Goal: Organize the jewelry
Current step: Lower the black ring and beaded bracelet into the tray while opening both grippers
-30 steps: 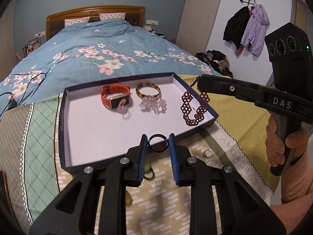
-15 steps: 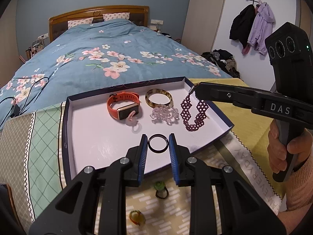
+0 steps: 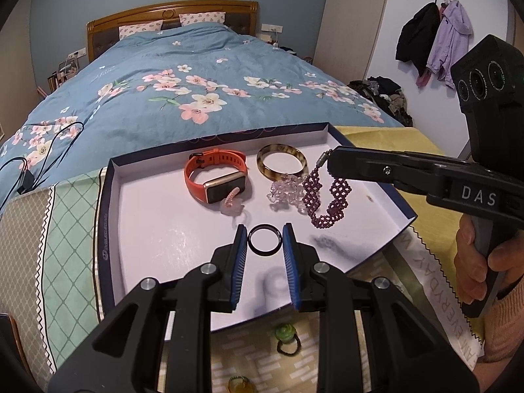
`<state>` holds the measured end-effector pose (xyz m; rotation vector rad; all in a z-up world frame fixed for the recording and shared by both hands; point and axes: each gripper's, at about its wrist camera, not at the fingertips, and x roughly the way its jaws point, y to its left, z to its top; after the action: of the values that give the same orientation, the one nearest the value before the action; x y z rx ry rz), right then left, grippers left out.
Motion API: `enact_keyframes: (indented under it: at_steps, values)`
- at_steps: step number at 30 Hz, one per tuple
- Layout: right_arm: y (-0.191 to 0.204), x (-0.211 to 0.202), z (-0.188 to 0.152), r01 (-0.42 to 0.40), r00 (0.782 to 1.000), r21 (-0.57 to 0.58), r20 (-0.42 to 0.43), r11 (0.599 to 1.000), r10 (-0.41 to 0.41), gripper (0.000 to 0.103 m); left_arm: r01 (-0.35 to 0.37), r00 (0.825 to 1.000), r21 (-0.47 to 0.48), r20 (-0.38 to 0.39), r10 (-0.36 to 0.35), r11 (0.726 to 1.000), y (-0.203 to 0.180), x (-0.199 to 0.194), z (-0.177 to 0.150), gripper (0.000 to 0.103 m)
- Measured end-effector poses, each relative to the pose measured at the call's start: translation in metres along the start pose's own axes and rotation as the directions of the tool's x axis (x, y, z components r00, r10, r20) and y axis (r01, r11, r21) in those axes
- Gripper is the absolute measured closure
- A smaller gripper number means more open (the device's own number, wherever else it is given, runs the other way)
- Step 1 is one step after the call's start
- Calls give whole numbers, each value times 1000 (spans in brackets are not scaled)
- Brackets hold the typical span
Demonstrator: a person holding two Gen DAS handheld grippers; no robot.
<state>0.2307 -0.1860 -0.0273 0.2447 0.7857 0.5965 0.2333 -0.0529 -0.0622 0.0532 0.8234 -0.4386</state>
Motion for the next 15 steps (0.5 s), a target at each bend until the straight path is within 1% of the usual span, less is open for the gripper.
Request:
enact_keyframes:
  at_steps: [8,15]
  values:
    - [-6,9,2,-11,1000,28,-7,1000,11,102,-10,1000,-5,-18,10,1000,3,15,5,81]
    - [-18,22,2,-8,1000,71,-25,997,10,102,-19,999,-29,-49,17,999,9,31,7,81]
